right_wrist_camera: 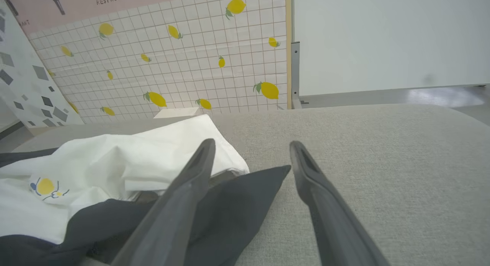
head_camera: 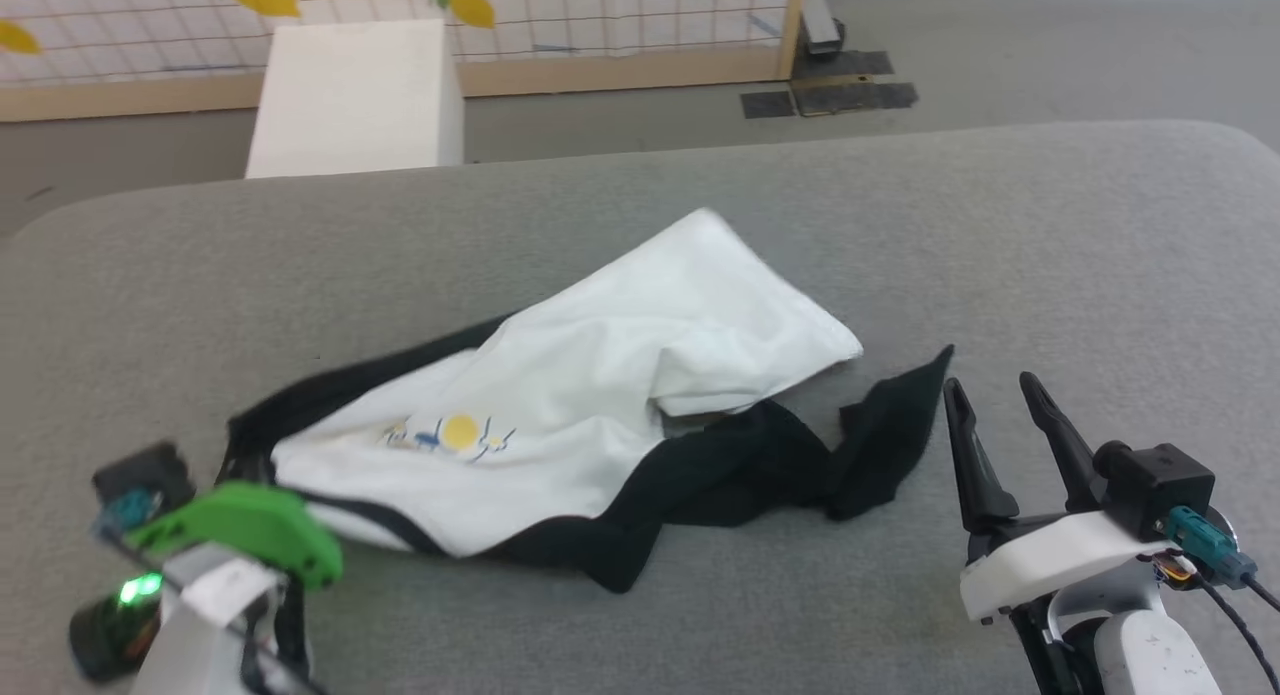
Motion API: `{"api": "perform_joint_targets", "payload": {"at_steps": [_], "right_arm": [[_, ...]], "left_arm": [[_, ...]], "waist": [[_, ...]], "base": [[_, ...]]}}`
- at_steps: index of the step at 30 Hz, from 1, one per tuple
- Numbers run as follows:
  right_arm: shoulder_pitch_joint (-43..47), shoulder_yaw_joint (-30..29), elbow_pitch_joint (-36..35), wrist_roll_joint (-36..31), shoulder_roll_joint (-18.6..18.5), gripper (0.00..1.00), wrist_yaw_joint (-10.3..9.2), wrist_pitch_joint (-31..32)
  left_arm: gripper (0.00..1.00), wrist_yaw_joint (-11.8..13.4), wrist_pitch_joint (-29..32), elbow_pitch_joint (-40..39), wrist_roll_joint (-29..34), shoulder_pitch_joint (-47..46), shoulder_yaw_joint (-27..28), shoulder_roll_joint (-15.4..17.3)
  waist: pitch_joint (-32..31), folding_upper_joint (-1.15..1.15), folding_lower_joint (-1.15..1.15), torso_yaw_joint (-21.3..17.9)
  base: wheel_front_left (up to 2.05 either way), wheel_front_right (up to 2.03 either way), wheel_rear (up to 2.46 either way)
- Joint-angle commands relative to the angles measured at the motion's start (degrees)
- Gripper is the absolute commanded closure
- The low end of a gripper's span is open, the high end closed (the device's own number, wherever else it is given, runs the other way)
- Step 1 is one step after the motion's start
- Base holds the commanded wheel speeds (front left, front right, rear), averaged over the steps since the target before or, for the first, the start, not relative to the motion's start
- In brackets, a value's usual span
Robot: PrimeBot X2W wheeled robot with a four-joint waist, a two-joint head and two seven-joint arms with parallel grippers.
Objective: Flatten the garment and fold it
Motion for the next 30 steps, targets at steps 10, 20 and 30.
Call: {"api": "perform_joint_targets", "payload": {"at_steps": [10,20,30], "right_arm": [[1.31,0.98,-1.24,-0.47,0.02,0.0,-0.09,3.65],[0.8,6.95,0.25,-3.75,0.02,0.0,-0.09,22.62],[-3.13,8.79,4.7,-8.71,0.02,0.0,-0.09,42.77]], "left_arm": [[0.0,2.04,5.3,-14.26,-4.98,17.35,2.03,-1.31],[0.0,-5.06,-11.52,-18.13,0.31,13.09,0.8,-5.23],[0.0,-7.91,-11.89,-19.73,6.63,10.5,3.15,-9.14]], "waist": [[-1.25,0.42,0.0,6.58],[1.25,0.42,0.0,9.66],[5.38,0.42,0.0,12.4]], "base": [[0.0,0.0,0.0],[0.0,0.0,0.0],[0.0,0.0,0.0]]}}
